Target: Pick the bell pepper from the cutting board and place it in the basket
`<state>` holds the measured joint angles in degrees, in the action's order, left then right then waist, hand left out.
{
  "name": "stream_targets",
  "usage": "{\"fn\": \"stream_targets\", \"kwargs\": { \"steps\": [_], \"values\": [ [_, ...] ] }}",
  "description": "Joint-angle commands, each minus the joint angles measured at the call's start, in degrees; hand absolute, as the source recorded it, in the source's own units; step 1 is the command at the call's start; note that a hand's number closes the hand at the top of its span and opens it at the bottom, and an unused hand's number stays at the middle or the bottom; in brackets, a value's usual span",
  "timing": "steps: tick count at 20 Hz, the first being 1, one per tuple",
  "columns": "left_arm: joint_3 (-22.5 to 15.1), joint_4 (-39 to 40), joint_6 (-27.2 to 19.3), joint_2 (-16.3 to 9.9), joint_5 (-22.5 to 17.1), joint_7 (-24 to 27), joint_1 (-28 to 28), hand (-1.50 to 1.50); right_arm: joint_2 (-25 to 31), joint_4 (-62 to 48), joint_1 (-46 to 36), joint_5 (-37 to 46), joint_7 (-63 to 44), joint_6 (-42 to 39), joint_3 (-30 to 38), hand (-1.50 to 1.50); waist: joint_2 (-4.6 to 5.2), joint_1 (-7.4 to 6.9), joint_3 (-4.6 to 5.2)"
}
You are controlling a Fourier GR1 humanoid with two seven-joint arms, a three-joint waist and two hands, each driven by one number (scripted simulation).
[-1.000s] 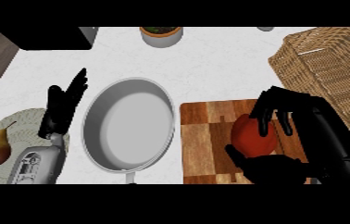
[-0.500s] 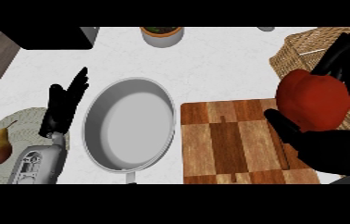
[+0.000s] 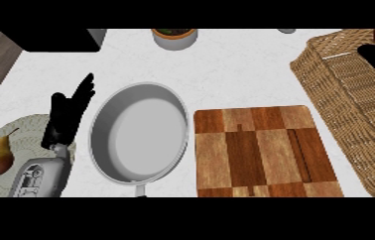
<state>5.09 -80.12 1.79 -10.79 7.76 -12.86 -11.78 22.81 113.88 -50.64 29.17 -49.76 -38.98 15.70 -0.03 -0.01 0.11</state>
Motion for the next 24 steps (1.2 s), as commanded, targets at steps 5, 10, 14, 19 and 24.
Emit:
{"fn": "stream_targets", "kwargs": {
  "steps": [5, 10, 14, 19, 24],
  "values": [
    [0.59, 0.18, 0.57, 0.00, -0.80, 0.05, 0.01, 0.00, 15.44, -14.71, 4.48, 4.51, 10.93, -3.90, 4.11, 1.50, 0.33, -0.17, -0.12],
    [-0.55, -0.93, 0.03, 1.07, -0.07, -0.76, -0.53, 0.00, 24.55, -24.42, 8.78, 7.17, 24.32, -0.76, 7.30, 1.50, 0.33, -0.07, -0.16],
    [0.55, -0.54, 0.71, -0.02, -0.53, -1.83, -1.16, 0.00, 26.54, -32.60, 12.52, 8.87, 35.40, 5.22, 7.69, 1.50, 0.29, -0.18, -0.15],
    [1.78, 2.26, 2.93, -1.73, -1.23, 2.14, -0.88, 0.00, 28.22, -42.47, 9.61, 8.31, 43.31, 7.92, 7.34, 1.50, 0.20, -0.46, -0.10],
    [0.66, -0.57, 0.47, -0.03, 0.18, -1.91, -1.52, 0.00, 27.18, -47.34, 15.90, 11.12, 51.44, 13.97, 6.01, 1.50, 0.08, -0.23, -0.13]
  ]
}}
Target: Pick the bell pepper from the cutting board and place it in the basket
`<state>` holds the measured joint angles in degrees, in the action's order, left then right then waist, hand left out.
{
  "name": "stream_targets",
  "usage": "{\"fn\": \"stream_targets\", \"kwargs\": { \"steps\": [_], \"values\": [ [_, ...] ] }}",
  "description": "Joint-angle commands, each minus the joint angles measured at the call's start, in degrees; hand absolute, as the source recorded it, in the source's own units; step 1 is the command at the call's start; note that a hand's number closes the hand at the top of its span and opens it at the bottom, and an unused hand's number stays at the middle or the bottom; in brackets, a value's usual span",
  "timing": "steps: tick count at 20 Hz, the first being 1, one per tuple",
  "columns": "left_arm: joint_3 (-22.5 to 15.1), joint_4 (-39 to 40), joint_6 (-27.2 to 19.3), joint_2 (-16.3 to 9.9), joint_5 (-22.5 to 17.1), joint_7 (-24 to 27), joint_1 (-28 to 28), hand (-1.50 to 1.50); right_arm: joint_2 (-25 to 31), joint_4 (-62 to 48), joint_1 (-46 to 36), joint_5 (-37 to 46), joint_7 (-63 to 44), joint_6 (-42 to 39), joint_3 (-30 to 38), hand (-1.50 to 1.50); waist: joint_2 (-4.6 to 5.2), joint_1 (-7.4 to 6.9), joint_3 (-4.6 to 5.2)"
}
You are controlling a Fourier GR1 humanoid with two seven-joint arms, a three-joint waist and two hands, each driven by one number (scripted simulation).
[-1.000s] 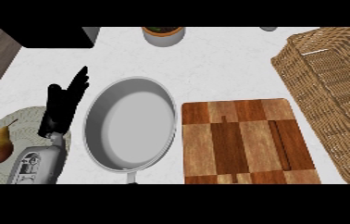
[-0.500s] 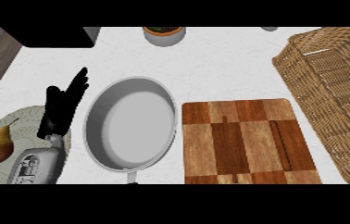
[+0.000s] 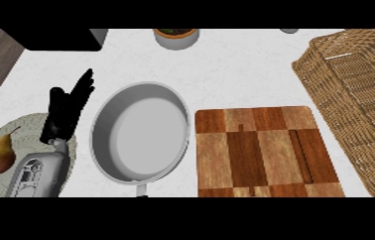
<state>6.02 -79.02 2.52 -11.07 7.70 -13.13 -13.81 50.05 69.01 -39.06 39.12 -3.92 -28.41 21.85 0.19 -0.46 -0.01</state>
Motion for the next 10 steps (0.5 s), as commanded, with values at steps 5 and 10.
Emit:
{"fn": "stream_targets", "kwargs": {
  "steps": [5, 10],
  "values": [
    [-0.89, -2.28, -0.30, 1.21, 0.37, -0.94, 1.66, 0.00, -3.43, -5.68, 3.05, -0.79, 4.57, 3.12, -0.08, 1.50, -0.22, 0.27, 0.01],
    [-1.59, -1.92, -1.06, 2.14, 1.05, -0.70, 0.74, 0.00, -5.29, -20.12, -0.67, -2.10, 5.62, 6.44, 2.91, -1.50, 0.15, -0.46, -0.03]
  ]
}}
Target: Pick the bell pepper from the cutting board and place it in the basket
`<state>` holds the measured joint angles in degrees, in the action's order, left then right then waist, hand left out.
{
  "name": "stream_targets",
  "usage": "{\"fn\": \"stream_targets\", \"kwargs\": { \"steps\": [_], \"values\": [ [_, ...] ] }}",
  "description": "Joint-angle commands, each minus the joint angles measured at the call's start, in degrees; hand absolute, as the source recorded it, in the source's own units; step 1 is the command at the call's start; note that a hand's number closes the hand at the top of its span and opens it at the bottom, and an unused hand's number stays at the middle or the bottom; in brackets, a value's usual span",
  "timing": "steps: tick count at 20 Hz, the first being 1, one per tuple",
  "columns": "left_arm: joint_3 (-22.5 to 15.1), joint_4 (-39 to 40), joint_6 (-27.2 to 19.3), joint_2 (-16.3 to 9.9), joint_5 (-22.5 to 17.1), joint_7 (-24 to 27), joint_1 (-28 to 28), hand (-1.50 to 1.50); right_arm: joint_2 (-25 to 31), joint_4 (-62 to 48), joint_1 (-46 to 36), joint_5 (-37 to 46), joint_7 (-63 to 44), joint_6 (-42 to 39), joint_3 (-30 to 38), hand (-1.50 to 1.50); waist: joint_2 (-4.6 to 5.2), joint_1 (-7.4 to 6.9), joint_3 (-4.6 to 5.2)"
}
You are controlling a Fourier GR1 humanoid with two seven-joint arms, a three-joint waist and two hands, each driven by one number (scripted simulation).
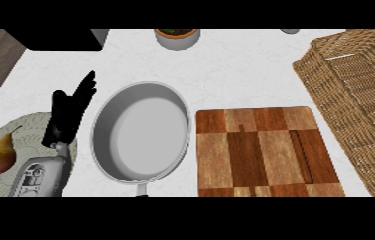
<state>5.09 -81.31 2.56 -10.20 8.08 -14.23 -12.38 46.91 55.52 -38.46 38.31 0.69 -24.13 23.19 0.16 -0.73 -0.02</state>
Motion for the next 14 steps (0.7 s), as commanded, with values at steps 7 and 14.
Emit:
{"fn": "stream_targets", "kwargs": {
  "steps": [7, 14],
  "values": [
    [-0.65, 0.36, -0.87, 1.10, 1.07, -0.09, 0.50, 0.00, -5.97, -10.53, -1.15, -3.15, 7.71, 12.66, 4.13, -1.50, 0.07, -0.12, -0.04],
    [0.15, 2.69, -0.15, 0.47, 0.70, 0.93, -1.12, 0.00, -0.49, -10.77, -4.32, -8.95, 6.10, 16.16, 12.38, -1.50, -0.02, 0.48, 0.01]
  ]
}}
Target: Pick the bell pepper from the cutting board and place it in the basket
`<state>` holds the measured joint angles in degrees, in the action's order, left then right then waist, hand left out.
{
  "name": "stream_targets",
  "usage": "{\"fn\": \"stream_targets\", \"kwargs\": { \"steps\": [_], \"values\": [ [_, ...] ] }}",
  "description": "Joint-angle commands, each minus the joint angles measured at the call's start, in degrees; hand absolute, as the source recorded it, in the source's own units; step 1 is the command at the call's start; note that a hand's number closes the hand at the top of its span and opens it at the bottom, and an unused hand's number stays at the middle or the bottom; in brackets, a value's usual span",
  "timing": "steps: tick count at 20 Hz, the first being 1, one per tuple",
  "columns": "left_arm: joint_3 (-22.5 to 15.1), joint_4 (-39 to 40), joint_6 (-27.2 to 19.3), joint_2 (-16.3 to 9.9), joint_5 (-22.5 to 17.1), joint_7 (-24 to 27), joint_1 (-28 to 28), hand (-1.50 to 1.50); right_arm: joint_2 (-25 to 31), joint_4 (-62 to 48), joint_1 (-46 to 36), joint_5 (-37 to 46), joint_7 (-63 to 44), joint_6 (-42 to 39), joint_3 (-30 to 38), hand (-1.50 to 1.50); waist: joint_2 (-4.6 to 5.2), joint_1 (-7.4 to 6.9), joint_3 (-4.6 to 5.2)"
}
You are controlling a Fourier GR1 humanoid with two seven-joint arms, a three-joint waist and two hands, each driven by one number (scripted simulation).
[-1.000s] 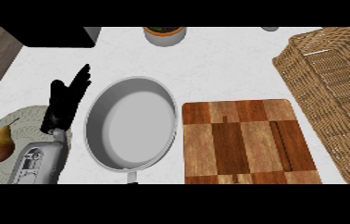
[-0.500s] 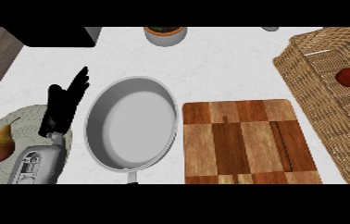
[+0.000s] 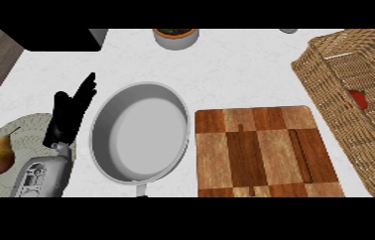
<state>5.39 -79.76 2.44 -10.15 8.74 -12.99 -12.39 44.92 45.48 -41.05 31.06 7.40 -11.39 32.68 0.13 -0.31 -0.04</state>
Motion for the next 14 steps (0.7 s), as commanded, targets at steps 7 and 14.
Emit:
{"fn": "stream_targets", "kwargs": {
  "steps": [7, 14],
  "values": [
    [0.44, -1.92, 0.00, 0.23, -0.68, -1.07, 0.77, 0.00, 12.08, -12.72, 1.57, -8.45, -0.16, 0.66, 13.78, -1.50, 0.05, 0.07, -0.08],
    [-0.39, -3.25, -0.72, 0.87, 0.07, -4.05, -0.61, 0.00, 23.00, -24.87, 11.11, -10.99, 11.44, -6.54, 18.70, -1.50, 0.20, 0.22, -0.24]
  ]
}}
